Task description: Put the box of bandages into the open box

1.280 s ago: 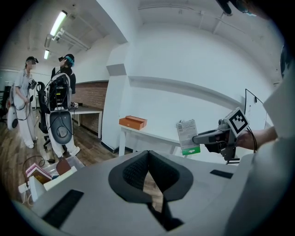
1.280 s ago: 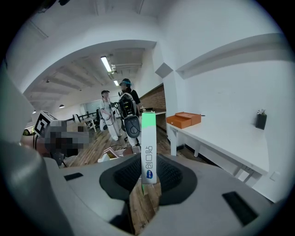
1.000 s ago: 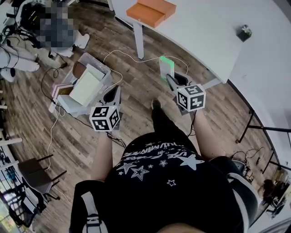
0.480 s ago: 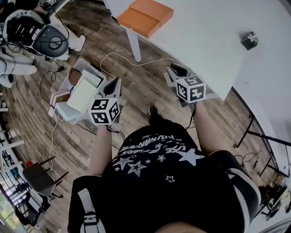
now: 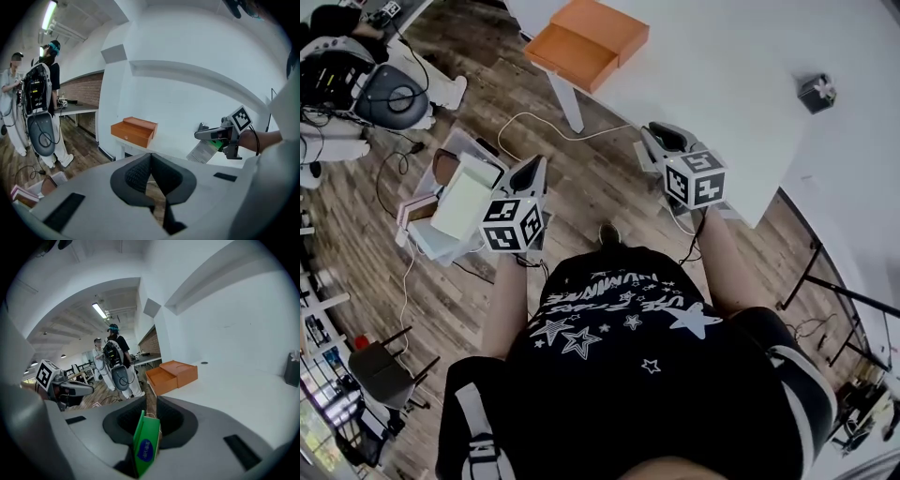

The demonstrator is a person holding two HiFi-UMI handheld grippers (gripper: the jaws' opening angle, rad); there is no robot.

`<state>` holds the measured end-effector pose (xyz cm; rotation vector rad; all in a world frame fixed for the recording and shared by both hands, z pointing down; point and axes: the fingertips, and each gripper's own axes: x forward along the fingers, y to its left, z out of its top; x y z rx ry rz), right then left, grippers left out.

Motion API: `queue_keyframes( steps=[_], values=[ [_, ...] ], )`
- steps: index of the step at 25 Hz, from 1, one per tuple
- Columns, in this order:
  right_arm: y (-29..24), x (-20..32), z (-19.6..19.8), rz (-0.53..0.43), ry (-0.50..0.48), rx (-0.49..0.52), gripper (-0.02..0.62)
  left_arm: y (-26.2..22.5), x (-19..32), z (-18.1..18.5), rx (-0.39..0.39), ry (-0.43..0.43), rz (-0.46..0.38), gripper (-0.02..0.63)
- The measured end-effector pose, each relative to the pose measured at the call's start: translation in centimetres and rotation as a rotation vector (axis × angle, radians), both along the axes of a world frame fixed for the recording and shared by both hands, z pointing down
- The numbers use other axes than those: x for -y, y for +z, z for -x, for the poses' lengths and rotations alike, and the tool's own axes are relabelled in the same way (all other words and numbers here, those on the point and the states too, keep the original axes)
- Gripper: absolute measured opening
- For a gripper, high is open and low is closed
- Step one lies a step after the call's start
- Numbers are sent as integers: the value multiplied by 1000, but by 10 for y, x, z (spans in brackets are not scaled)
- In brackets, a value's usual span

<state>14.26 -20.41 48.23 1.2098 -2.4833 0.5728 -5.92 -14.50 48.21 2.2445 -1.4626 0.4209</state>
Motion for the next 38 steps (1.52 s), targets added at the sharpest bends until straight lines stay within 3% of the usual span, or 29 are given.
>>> queue_keyframes(
  steps=[10,17,30,38],
  values=[
    [-17,50,5,-36,-25,42,87,-7,39,-3,11,-24,-9,18],
    [-43,75,46,-79,-33,44,87,-20,60,39,0,-43,-38,18],
    [-93,200,135,-161,-40,36,87,-32,204,113,-49,4,-72,18],
    [-67,280,185,-108,-24,5,89,-26,290,149,-60,50,-50,18]
  ],
)
